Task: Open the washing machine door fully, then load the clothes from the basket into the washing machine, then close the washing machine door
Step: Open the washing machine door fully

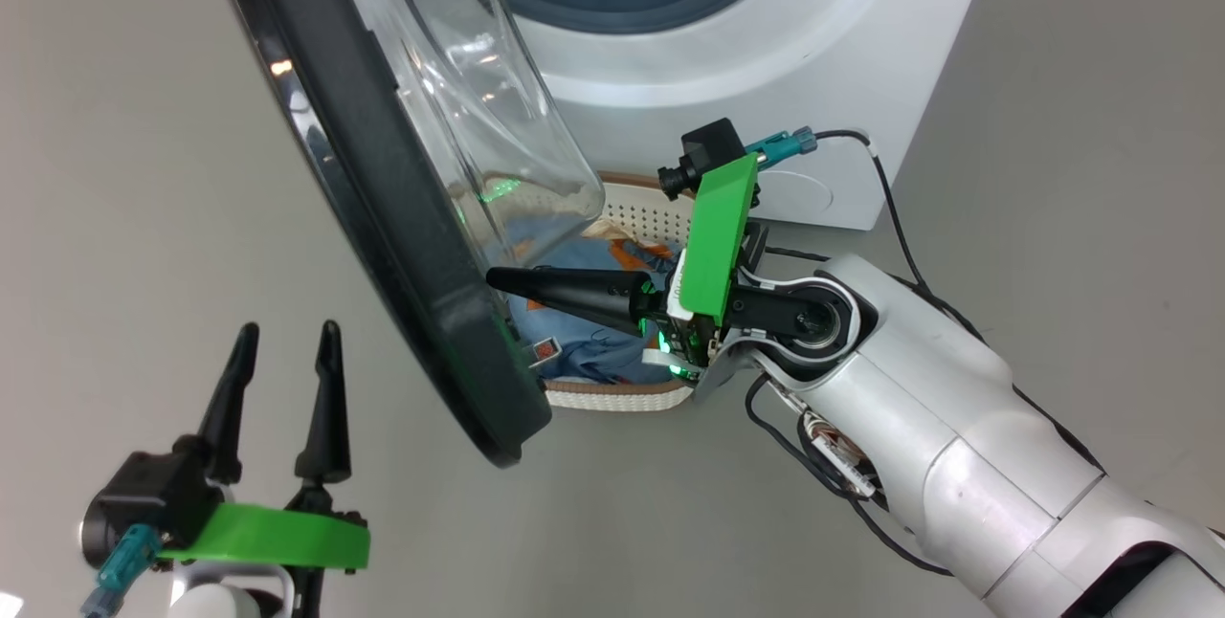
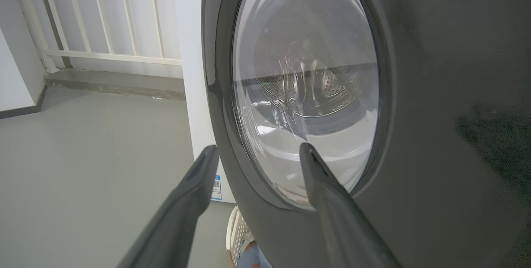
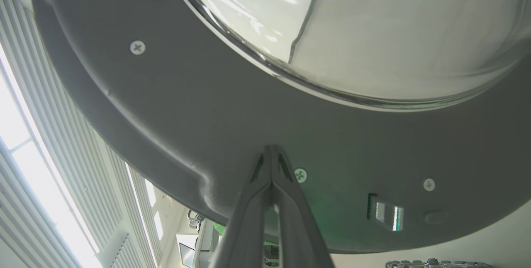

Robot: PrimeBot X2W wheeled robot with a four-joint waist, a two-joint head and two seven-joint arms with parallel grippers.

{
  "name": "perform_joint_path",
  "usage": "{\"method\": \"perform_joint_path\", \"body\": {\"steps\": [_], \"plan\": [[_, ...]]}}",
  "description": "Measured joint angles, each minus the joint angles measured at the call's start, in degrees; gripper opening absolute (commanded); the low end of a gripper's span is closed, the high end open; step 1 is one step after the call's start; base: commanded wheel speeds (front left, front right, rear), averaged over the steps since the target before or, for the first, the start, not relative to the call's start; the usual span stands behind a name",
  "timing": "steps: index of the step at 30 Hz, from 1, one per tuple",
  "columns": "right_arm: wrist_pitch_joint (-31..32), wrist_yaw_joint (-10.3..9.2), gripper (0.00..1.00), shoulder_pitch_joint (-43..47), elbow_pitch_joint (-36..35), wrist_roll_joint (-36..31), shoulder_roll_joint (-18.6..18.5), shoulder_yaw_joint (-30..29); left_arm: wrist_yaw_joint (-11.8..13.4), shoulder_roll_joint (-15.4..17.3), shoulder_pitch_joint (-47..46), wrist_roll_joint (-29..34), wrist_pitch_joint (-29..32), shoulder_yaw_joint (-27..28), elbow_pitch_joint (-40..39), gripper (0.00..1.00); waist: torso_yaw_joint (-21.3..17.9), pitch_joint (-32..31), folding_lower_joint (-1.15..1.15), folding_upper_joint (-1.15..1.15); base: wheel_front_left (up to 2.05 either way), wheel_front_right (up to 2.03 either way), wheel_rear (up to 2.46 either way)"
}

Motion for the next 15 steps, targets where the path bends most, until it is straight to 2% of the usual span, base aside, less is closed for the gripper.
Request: {"method": "perform_joint_path", "body": {"steps": [5,15], "plan": [[-1.07,0.00,0.00,0.81,-1.24,0.37,-0.26,-0.51,0.00,0.05,1.79,0.99,0.00,1.76,0.15,1.00,-1.47,-1.20,0.00,0.00,0.00,0.00,0.00],[-4.83,0.00,0.00,8.41,-5.13,0.52,-3.19,-3.15,0.00,0.53,4.70,1.96,0.00,4.32,0.08,1.00,-4.87,-4.70,0.00,0.00,0.00,0.00,0.00]]}}
